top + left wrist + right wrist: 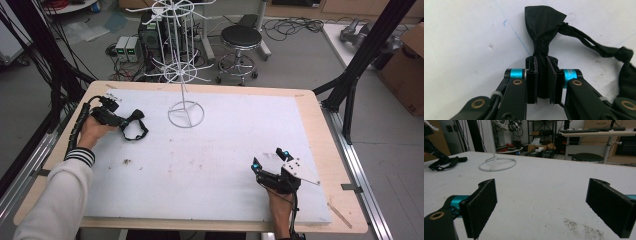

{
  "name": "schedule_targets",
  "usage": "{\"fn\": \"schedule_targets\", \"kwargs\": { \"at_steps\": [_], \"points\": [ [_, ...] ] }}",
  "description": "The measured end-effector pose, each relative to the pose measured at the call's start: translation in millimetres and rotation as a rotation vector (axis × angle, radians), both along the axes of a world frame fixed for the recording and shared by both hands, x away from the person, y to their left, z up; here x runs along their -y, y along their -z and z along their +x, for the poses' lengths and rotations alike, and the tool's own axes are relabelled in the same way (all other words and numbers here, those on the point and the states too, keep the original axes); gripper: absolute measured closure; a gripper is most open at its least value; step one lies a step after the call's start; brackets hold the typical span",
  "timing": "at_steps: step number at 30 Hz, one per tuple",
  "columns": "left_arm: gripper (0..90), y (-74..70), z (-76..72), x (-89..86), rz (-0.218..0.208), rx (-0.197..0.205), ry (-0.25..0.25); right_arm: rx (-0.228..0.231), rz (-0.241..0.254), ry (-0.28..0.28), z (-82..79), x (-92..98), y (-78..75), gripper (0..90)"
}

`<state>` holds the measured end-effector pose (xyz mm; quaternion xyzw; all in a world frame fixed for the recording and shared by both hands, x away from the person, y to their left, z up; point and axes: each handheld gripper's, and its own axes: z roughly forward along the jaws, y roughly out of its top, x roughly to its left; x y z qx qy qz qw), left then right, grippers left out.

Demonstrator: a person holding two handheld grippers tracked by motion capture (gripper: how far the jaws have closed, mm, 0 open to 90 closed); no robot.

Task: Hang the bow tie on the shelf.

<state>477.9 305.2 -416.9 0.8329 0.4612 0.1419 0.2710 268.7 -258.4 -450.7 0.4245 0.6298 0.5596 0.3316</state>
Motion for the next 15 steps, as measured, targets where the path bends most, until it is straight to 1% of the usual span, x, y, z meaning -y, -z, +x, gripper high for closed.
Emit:
{"fn": "schedule_targets", "kwargs": {
  "at_steps": [2, 4, 8, 11, 14, 15],
  "points": [
    [79.6, -5.0, -2.0, 0.1, -0.015, 0.014, 0.009, 0.003, -0.003, 0.000, 0.1, -0.2, 0.1, 8.9],
    [79.6, -10.3, -5.1, 0.3, -0.040, 0.029, 0.020, 0.002, -0.005, 0.000, 0.1, -0.2, 0.0, 8.9],
    [79.7, -21.6, -12.4, 1.3, -0.074, 0.063, 0.037, 0.002, 0.001, 0.000, 0.1, -0.2, 0.1, 8.9],
    [79.6, -30.1, -19.2, 3.8, -0.090, 0.082, 0.056, 0.003, -0.006, -0.003, 0.1, -0.1, 0.1, 8.9],
    [79.6, -39.4, -26.5, 6.4, -0.091, 0.103, 0.080, -0.001, 0.002, -0.002, 0.1, 0.3, 0.1, 8.9],
    [79.6, -42.1, -28.7, 7.0, -0.102, 0.118, 0.082, 0.002, 0.001, -0.001, 0.4, 0.6, 0.1, 8.9]
  ]
}}
